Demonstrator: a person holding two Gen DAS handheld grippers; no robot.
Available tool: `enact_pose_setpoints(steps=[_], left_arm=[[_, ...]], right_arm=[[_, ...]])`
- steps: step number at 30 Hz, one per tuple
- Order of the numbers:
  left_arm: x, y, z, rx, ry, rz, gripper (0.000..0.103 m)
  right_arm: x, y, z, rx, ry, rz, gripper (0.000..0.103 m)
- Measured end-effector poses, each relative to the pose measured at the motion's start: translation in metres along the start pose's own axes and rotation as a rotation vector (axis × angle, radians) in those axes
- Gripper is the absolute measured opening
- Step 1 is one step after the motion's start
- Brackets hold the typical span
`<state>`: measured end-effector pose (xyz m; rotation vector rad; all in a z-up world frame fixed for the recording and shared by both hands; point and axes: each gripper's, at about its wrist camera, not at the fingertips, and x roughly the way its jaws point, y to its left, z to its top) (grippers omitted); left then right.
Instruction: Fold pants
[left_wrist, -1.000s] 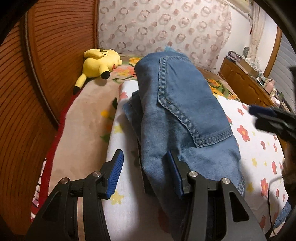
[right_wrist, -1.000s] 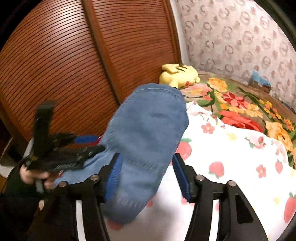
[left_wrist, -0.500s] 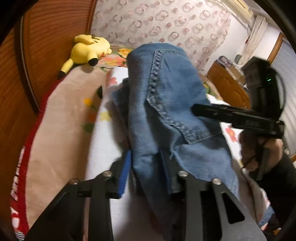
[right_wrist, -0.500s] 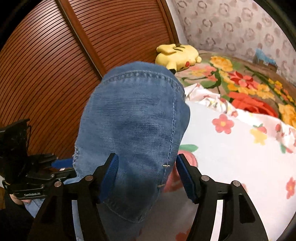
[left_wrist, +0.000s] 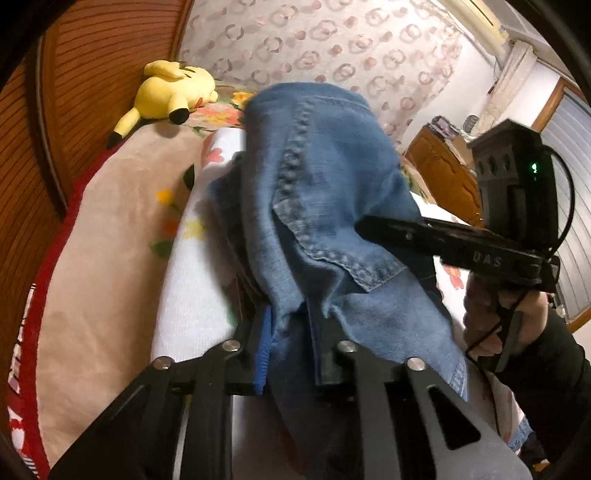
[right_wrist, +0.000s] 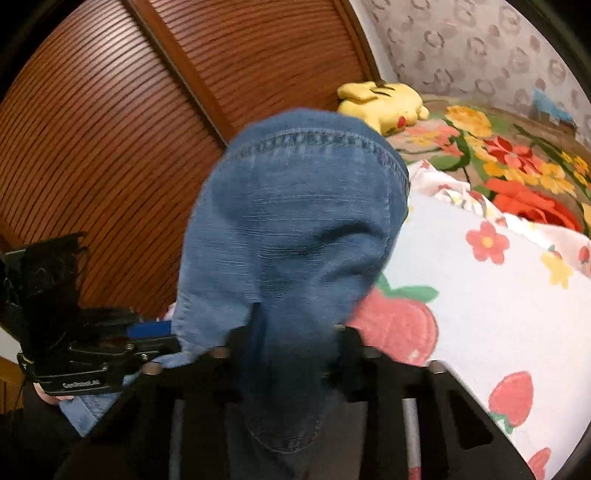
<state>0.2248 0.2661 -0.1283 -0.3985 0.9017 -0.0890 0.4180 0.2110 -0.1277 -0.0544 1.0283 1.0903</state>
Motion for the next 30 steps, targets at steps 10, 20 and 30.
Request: enact_pose_setpoints(steps=[10,20,30], left_arm=[[-0.051,0.002,0.001,-0.019,-0.116,-0.027,0.007],[-0.122,0.022,0.036,-0.009,-0.284,0.037,0.007],[-0.027,0.024,0.087,0.136,-0.114,0.206,0.004]], right_arm=[[-0.036,0.064,0.023,-0.18,-0.108,0.081,0.014],[-0.049,0.104,0.06,-0.243,-0.232,0.201,0.014],[0.015,-0.014,0.033,-0.012,-0.08,-0.122,0.021]])
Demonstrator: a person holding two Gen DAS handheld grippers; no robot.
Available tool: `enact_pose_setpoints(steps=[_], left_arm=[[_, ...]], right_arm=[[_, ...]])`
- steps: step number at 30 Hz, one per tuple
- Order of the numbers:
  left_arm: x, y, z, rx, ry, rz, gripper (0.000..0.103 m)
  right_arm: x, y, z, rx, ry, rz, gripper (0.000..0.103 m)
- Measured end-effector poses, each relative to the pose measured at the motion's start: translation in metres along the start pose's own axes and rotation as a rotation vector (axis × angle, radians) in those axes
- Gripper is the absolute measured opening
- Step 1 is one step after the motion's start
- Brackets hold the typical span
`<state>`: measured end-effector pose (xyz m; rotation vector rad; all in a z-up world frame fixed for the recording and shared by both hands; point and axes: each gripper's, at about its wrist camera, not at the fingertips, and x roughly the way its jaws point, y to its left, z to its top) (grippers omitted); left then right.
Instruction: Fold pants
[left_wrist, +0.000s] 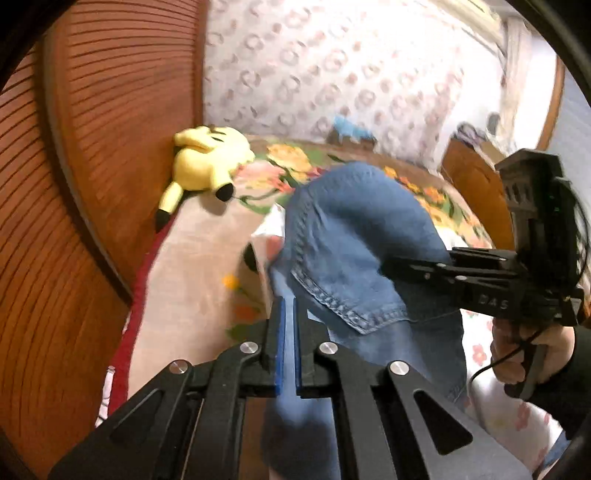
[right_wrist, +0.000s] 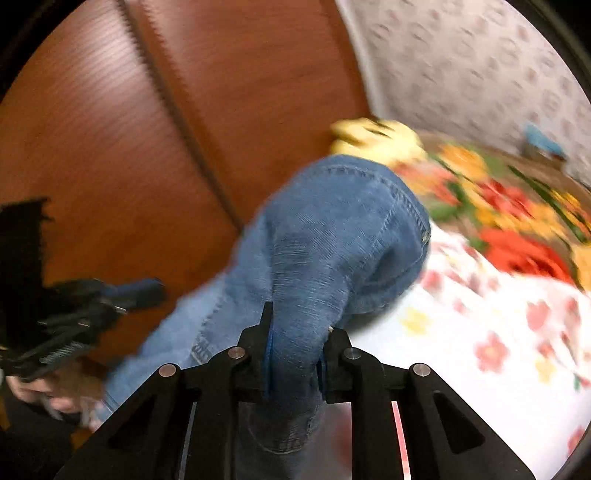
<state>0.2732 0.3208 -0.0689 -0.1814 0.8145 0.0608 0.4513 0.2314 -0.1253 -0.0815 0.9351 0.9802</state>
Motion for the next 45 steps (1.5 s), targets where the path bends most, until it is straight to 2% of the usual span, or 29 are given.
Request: enact_pose_setpoints(steps=[3,5,7,8,10,12,14,17,19,22,26,30,35,37,41,43,45], left_arm=[[0.008,-0.004,0.004,0.016,0.008,0.007,0.005],[0.005,-0.005,0.004,0.009,0.004,0.004,0.01],[-0.001,-0.005,0.006,0.002,-0.009,0.005,0.019],[-0.006,-0.006,0.004,0.004,-0.019,0.007,0.021],[-0.015,-0.015,0.0,0.01,-0.031,0.01,0.034],[-0.021,-0.023,-0.006,0.024,-0.042,0.01,0.037],[-0.027,-0.031,-0.015,0.041,-0.047,0.017,0.037],[-0.032,-0.04,-0.028,0.055,-0.032,0.012,0.037],[-0.03,-0.042,-0.038,0.052,-0.015,0.016,0.037],[-0.021,-0.039,-0.054,0.039,0.025,0.036,0.037],[-0.014,-0.035,-0.067,0.013,0.041,0.028,0.037],[-0.024,-0.039,-0.066,-0.002,0.009,0.023,0.037],[-0.047,-0.055,-0.062,0.012,-0.042,0.015,0.039],[-0.057,-0.063,-0.061,0.016,-0.065,0.009,0.05],[-0.081,-0.084,-0.059,0.047,-0.115,-0.012,0.056],[-0.094,-0.097,-0.059,0.07,-0.144,-0.01,0.071],[-0.107,-0.11,-0.06,0.087,-0.187,-0.013,0.079]], right_arm=[[0.002,-0.021,-0.008,0.009,0.039,-0.035,0.035],[-0.001,-0.025,-0.007,0.006,0.056,-0.05,0.048],[-0.008,-0.025,-0.002,-0.006,0.06,-0.071,0.05],[-0.01,-0.022,0.002,-0.014,0.062,-0.076,0.051],[-0.013,-0.018,0.009,-0.038,0.057,-0.103,0.051],[-0.031,0.002,0.015,-0.06,0.03,-0.122,0.051],[-0.05,0.014,0.014,-0.08,-0.018,-0.135,0.051],[-0.067,0.029,0.008,-0.118,-0.07,-0.099,0.051],[-0.063,0.034,0.005,-0.124,-0.055,-0.067,0.051],[-0.049,0.037,0.0,-0.132,-0.027,-0.074,0.051],[-0.031,0.021,-0.003,-0.085,0.034,-0.089,0.051],[-0.04,0.017,0.003,-0.06,0.023,-0.094,0.051],[-0.081,0.038,-0.006,-0.082,-0.044,-0.118,0.051],[-0.104,0.048,-0.018,-0.089,-0.076,-0.124,0.051],[-0.151,0.06,-0.046,-0.08,-0.129,-0.147,0.051],[-0.175,0.068,-0.061,-0.084,-0.156,-0.165,0.051],[-0.199,0.071,-0.076,-0.083,-0.186,-0.189,0.051]])
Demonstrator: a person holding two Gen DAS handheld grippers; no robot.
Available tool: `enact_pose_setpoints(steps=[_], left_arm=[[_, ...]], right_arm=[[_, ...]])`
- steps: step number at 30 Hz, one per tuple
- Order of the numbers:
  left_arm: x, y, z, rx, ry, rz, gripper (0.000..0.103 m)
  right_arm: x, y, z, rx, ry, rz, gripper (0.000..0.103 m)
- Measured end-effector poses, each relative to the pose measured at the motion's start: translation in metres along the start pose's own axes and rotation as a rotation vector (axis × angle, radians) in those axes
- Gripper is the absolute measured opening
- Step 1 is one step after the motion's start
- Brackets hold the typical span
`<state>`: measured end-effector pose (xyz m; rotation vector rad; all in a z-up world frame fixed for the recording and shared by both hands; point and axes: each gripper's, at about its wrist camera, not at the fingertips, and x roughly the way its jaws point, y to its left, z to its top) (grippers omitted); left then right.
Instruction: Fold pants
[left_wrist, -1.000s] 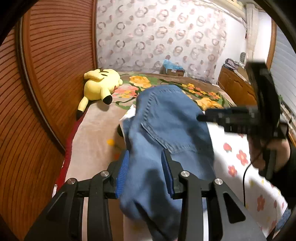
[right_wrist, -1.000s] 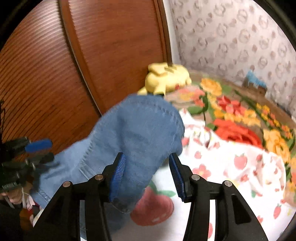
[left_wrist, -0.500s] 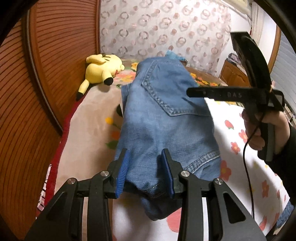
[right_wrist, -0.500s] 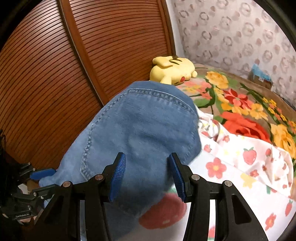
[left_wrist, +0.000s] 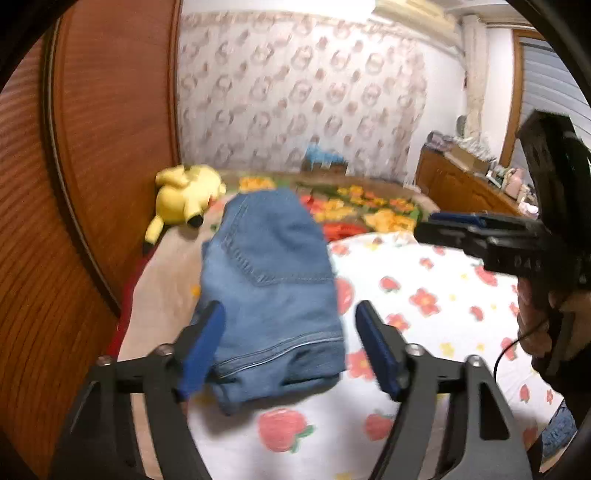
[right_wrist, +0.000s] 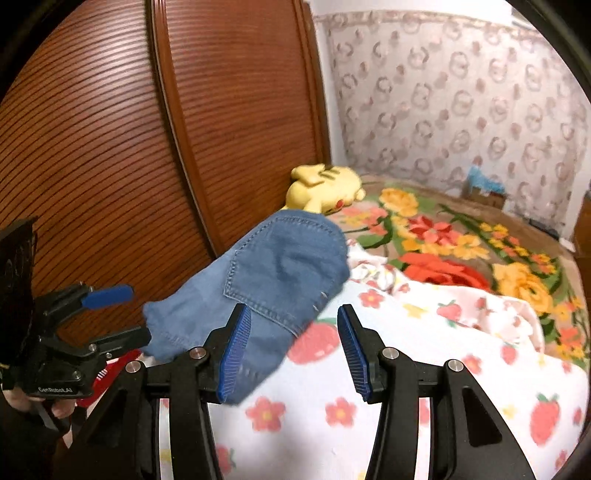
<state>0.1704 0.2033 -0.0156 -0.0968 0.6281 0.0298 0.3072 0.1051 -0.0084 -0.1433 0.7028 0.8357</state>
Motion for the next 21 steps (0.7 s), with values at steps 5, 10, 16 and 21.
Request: enact_pose_setpoints(steps=[5,10,16,21], left_arm=[[-0.031,-0.035,0.006,0.04,-0.077,-0.011,0.086],[-0.062,-0.071,0.004,0.067,-0.152,-0.042,0.087],[-0.085,-0.104,-0.005,0.069,-0.191,-0.069,0.087],[-0.099,-0.128,-0.019,0.072,-0.191,-0.091,0.087]], right_arm=[[-0.065,0.0,-0.026,0.025,-0.071,-0.077,0.055],[-0.127,0.007,-0.062,0.047,-0.136,-0.169,0.065],[-0.19,0.018,-0.101,0.09,-0.192,-0.254,0.069],[-0.229,0.034,-0.128,0.112,-0.222,-0.315,0.069]])
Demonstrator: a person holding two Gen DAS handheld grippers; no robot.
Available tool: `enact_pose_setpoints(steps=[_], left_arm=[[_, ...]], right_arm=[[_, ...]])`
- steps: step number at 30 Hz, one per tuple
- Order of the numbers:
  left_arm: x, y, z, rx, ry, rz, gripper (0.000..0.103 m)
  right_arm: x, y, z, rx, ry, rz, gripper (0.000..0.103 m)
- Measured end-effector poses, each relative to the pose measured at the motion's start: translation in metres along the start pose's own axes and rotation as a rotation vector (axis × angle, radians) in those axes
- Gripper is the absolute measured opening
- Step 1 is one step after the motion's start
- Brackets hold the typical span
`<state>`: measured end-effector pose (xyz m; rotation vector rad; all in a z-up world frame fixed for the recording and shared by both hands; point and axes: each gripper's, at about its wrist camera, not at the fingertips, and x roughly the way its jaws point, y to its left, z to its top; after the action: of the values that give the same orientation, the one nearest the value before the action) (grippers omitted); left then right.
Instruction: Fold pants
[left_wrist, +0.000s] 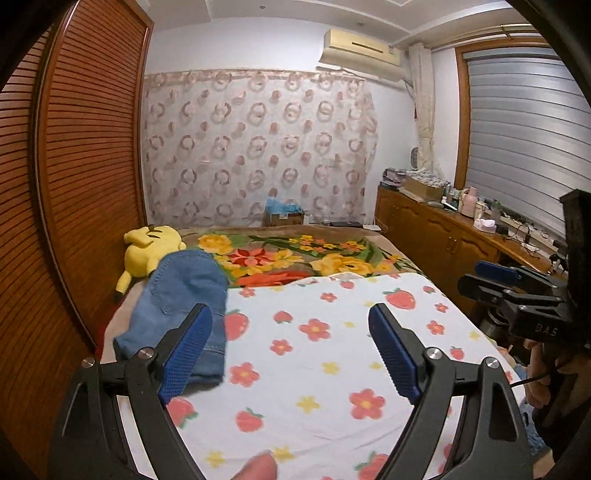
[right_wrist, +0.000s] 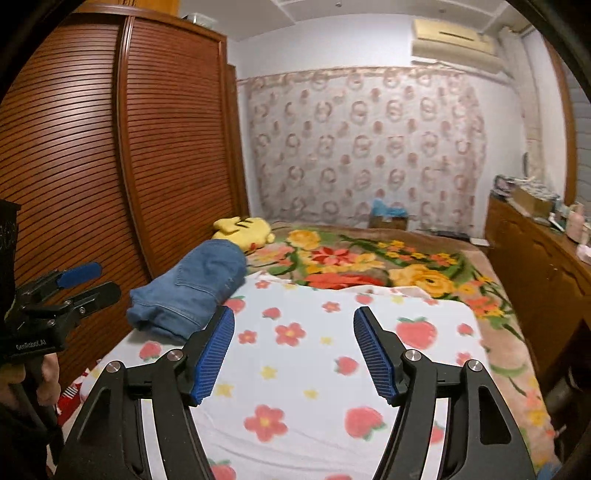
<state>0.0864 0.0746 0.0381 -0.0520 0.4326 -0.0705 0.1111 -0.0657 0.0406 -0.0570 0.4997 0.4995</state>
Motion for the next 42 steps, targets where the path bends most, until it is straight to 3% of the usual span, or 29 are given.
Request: enact_pose_setpoints(steps=[5,14,42], left_arm=[[-0.008,-0.024,-0.009,0.025,0.005,-0.022,0.087],[-0.024,-0.045,-0.018,0.035,0.008,-0.013,0.087],[-0.046,-0.042,-0.031,0.025,0.012,0.006,0.087]], right_arm=[[-0.032,0.012,-0.013,0.009,-0.034,-0.067,0.069],[-0.043,0.041,-0.023,0.043,-0.061,-0.106,0.069],[-0.045,0.04,-0.024,0.058,-0.057,-0.118,0.069]])
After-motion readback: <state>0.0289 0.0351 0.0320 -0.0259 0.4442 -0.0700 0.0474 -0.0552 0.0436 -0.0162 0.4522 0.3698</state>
